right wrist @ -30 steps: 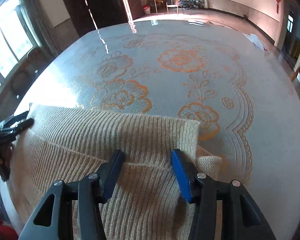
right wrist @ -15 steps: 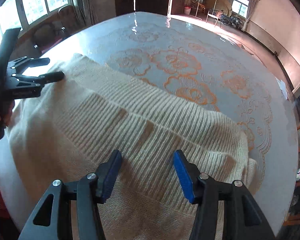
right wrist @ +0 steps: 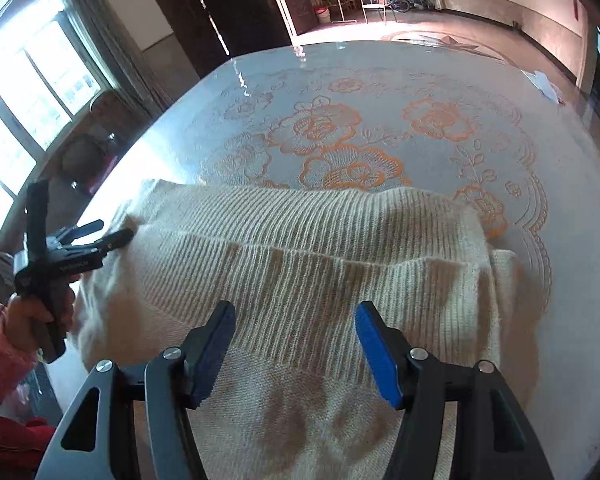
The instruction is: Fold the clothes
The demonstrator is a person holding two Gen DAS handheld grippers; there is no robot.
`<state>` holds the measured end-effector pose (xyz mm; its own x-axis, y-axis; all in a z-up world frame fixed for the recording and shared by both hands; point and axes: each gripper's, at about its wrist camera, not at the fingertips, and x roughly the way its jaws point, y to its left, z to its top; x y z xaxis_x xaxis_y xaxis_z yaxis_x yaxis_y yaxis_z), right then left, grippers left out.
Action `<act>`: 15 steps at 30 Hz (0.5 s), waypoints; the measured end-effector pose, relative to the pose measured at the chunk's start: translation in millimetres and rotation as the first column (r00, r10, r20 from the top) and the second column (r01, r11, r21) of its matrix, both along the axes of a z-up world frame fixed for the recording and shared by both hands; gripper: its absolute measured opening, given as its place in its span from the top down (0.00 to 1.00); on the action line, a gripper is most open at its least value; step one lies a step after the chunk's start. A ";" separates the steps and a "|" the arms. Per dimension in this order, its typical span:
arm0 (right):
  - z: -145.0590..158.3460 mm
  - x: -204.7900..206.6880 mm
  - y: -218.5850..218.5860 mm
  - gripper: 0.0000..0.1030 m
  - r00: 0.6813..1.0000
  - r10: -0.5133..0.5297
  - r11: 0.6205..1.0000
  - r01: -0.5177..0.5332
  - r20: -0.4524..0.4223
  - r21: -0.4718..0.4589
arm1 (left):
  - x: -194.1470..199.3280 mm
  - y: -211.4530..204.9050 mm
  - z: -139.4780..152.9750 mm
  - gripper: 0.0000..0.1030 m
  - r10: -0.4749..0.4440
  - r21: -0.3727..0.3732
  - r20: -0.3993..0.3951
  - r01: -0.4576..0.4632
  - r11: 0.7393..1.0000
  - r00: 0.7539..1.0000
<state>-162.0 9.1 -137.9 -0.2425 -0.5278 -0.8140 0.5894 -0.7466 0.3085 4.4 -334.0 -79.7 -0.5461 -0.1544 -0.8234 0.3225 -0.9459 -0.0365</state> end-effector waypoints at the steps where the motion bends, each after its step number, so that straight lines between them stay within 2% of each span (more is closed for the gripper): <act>1: 3.9 -3.9 10.6 0.37 1.000 -0.028 0.999 0.029 0.010 -0.020 | 2.9 -7.3 3.1 0.00 0.002 0.005 -0.001 -0.002 1.000 1.000; 7: 18.6 -17.0 70.2 0.31 0.981 -0.172 0.979 0.180 0.088 -0.100 | 24.6 -65.5 14.9 0.00 0.105 0.053 -0.010 -0.104 0.993 0.994; 9: 14.0 -19.2 84.3 0.28 0.970 -0.203 0.967 0.220 0.133 -0.128 | 28.1 -81.0 11.1 0.00 0.120 0.104 0.017 -0.121 0.987 0.993; 13: -3.6 -23.7 102.1 0.23 0.945 -0.247 0.956 0.273 0.215 -0.104 | 30.9 -90.2 1.5 0.00 0.074 0.208 0.066 -0.086 0.974 0.995; 15: -10.9 -24.4 107.2 0.23 0.936 -0.260 0.955 0.285 0.237 -0.079 | 31.9 -83.3 3.1 0.00 0.039 0.212 0.057 -0.050 0.976 0.998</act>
